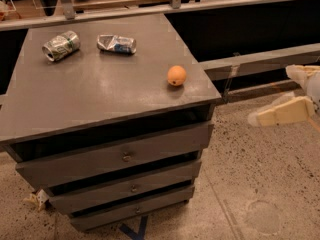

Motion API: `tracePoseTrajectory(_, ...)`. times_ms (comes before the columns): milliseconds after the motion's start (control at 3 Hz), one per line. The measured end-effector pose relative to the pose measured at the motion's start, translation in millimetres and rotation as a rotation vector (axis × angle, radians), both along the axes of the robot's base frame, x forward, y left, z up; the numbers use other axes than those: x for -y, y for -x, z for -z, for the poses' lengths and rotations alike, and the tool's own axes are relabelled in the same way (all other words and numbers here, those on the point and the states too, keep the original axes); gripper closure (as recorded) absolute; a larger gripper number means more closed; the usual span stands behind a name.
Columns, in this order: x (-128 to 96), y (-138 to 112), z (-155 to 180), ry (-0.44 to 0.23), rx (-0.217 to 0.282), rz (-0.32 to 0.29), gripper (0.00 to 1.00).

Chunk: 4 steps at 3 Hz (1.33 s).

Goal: Move orange near redbull can

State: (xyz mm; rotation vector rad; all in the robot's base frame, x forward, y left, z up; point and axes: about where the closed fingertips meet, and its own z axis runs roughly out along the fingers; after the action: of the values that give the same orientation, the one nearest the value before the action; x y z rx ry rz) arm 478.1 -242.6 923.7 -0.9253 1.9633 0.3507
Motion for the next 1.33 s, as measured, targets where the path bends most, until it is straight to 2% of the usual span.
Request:
tracePoseTrajectory(333,-8.6,-35.7,-27.7,-0.081,0.166,0.027,0.00)
tracePoseTrajectory(667,-8.8,-35.8,-27.7,-0.081,0.165,0.026,0.00)
tracePoseTrajectory(1000,-27.1,-38.9,-17.2,-0.100,0.151,-0.009,0.00)
tracePoseTrajectory(1333,-49.4,-50.0,-5.9,-0.119,0.158,-0.064,0.00)
